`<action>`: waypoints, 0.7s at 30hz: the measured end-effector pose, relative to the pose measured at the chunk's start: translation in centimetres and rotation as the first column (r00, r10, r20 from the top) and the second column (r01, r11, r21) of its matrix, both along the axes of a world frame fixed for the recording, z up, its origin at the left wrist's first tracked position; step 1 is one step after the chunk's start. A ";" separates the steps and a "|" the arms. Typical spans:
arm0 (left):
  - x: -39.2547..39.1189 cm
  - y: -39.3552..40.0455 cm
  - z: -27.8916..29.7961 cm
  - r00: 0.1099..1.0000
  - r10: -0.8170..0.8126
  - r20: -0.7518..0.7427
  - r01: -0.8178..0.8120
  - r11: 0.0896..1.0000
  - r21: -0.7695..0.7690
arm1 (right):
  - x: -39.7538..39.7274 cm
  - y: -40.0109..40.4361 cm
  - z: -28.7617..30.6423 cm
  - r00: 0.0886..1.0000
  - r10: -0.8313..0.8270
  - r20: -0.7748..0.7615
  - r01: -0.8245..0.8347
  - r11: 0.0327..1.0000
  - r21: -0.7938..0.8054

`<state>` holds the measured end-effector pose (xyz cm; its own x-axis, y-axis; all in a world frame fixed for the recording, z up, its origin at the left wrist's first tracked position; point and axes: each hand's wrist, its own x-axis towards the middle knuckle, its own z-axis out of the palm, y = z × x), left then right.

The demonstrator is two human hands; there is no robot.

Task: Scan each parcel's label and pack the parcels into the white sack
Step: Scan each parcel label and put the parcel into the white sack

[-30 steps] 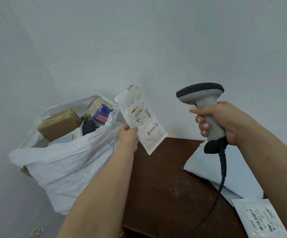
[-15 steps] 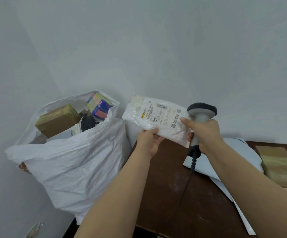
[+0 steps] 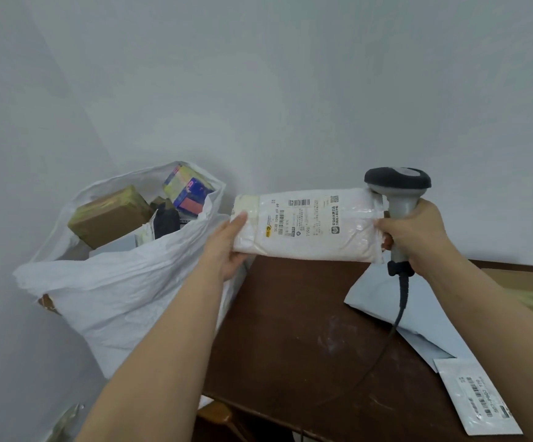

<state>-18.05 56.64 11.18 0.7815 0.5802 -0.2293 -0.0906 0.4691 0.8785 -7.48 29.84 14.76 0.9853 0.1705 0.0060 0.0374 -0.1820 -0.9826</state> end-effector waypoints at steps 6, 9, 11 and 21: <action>-0.7 0.7 0.2 0.985 -0.008 -0.170 0.060 0.951 0.303 | -0.1 0.8 0.8 0.998 -0.052 0.037 0.053 0.998 -0.025; -0.1 -0.2 -0.5 0.981 0.154 -0.116 -0.099 0.920 0.380 | -0.9 1.6 1.9 0.999 0.040 -0.034 -0.037 0.997 0.069; 0.3 -0.7 -1.0 0.974 0.207 -0.092 -0.154 0.903 0.400 | -1.7 2.0 2.9 0.973 0.195 -0.125 -0.174 0.972 0.160; 1.3 0.8 -1.7 0.909 0.401 -0.113 -0.292 0.807 0.514 | -3.0 1.8 5.1 0.901 0.405 -0.156 -0.407 0.913 0.019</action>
